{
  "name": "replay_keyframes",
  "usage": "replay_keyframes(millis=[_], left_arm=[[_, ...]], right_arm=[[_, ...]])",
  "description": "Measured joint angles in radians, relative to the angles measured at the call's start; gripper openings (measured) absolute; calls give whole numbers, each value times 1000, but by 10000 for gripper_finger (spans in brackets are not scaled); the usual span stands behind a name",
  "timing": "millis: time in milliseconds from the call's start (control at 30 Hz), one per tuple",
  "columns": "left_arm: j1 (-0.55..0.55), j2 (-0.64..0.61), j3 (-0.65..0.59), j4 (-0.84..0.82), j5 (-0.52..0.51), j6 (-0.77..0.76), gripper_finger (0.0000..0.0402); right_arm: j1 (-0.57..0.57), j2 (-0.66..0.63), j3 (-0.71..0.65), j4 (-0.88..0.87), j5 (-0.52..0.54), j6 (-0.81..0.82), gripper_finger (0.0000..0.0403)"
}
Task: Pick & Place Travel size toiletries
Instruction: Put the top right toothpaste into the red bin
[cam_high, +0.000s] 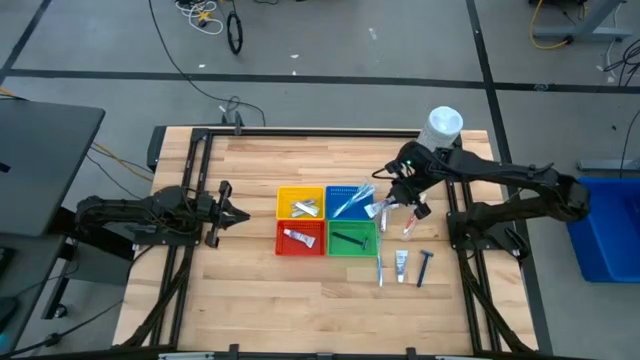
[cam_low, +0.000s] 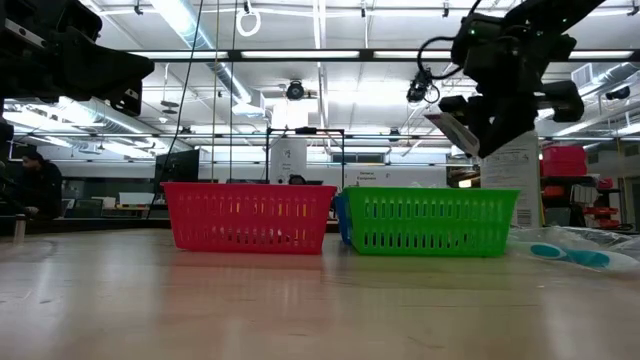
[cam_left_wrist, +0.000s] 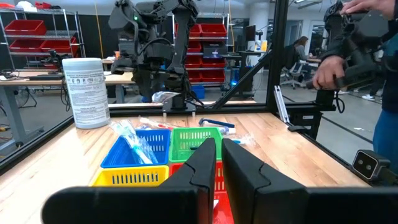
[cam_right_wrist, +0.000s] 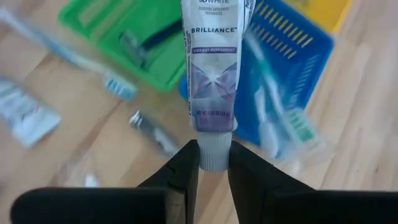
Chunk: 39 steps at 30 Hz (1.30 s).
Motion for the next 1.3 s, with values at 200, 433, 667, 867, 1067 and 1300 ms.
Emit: replay_keyframes(millis=[200, 433, 667, 867, 1067, 1300], left_arm=[[0, 0, 0, 0, 0, 0, 32], [0, 0, 0, 0, 0, 0, 32], [0, 0, 0, 0, 0, 0, 32], [0, 0, 0, 0, 0, 0, 32], [0, 0, 0, 0, 0, 0, 32], [0, 0, 0, 0, 0, 0, 32]], right_arm=[[66, 0, 0, 146, 0, 173, 80], [137, 0, 0, 321, 0, 373, 80], [185, 1, 0, 416, -2, 469, 80], [211, 1, 0, 465, 0, 536, 80], [244, 1, 0, 561, 1, 648, 79], [281, 1, 0, 685, 1, 707, 80]])
